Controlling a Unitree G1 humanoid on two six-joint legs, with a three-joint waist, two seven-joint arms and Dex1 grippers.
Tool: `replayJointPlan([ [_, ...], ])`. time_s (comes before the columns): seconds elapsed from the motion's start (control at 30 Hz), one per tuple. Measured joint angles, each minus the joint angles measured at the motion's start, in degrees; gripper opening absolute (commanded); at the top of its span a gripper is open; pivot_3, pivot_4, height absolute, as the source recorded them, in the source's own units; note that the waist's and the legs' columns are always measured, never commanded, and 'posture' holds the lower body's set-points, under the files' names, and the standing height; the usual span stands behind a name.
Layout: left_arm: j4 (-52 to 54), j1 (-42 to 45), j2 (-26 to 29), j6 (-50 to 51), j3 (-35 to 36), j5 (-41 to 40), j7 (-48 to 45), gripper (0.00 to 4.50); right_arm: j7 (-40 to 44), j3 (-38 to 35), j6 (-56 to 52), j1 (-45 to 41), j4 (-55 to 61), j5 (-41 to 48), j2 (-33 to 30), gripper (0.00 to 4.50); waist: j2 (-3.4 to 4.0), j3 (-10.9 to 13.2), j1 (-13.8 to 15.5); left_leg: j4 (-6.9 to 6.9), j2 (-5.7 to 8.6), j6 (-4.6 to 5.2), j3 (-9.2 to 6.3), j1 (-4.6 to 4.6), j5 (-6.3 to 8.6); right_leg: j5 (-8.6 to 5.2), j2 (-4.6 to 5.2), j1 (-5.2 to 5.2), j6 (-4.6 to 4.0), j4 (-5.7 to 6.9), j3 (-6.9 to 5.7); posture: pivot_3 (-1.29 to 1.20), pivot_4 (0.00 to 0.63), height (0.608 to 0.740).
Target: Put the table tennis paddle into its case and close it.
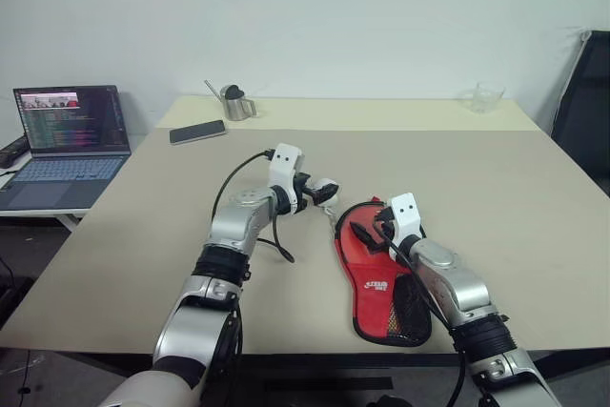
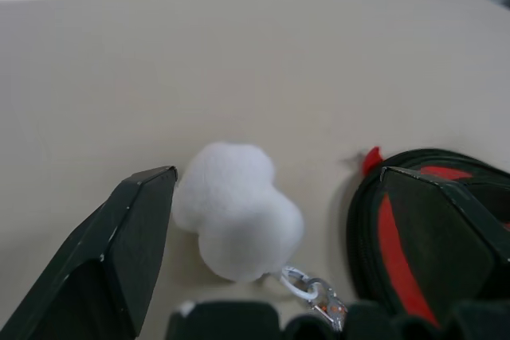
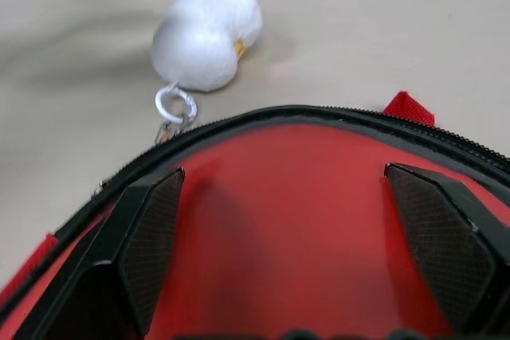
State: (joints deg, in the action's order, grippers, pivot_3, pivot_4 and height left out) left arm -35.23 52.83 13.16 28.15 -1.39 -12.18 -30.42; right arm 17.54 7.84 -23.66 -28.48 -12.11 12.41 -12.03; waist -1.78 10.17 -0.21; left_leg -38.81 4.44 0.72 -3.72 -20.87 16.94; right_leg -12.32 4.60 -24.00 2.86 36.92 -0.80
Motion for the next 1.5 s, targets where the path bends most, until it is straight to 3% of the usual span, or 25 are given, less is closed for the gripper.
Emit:
replayJointPlan([
  [0.63, -23.95, 7.09, -7.78, -9.89, 0.83, 6.99, 11.90, 4.50, 1.12, -2.35, -4.18, 1.55, 3.83, -2.06, 0.36, 4.41, -0.06, -0.04, 0.15, -0.02, -0.03, -0.09, -0.01, -0.04, -0.02, 0.01, 0.03, -0.04, 0.01, 0.02, 0.00, 0.00, 0.150, 0.740],
  [0.73, -26.94, 8.63, -8.66, -11.59, 0.60, 8.13, 12.70, 3.94, 1.14, -2.59, -5.26, 2.21, 5.28, -2.13, 0.33, 4.50, -0.07, -0.04, 0.14, -0.02, -0.01, -0.10, 0.01, -0.04, -0.01, 0.01, 0.03, -0.04, 0.01, 0.01, 0.00, 0.00, 0.150, 0.740],
  [1.1, -35.30, 13.16, -10.09, -15.97, 0.56, 11.90, 17.17, 0.31, 1.36, -3.97, -9.77, 4.14, 9.86, -2.11, -0.41, 4.50, -0.08, -0.05, 0.15, -0.02, -0.02, -0.12, 0.01, -0.04, 0.01, 0.00, 0.03, -0.05, 0.02, 0.02, -0.06, 0.00, 0.150, 0.740],
  [1.5, -42.12, 18.66, -11.34, -20.33, -0.51, 18.17, 21.05, 0.17, 5.20, -2.86, -16.90, 7.30, 18.10, -1.54, -1.16, 4.50, -0.08, -0.05, -0.02, -0.01, -0.04, -0.19, 0.01, -0.04, 0.06, 0.00, 0.01, -0.08, 0.04, 0.02, -0.12, 0.00, 0.150, 0.740],
])
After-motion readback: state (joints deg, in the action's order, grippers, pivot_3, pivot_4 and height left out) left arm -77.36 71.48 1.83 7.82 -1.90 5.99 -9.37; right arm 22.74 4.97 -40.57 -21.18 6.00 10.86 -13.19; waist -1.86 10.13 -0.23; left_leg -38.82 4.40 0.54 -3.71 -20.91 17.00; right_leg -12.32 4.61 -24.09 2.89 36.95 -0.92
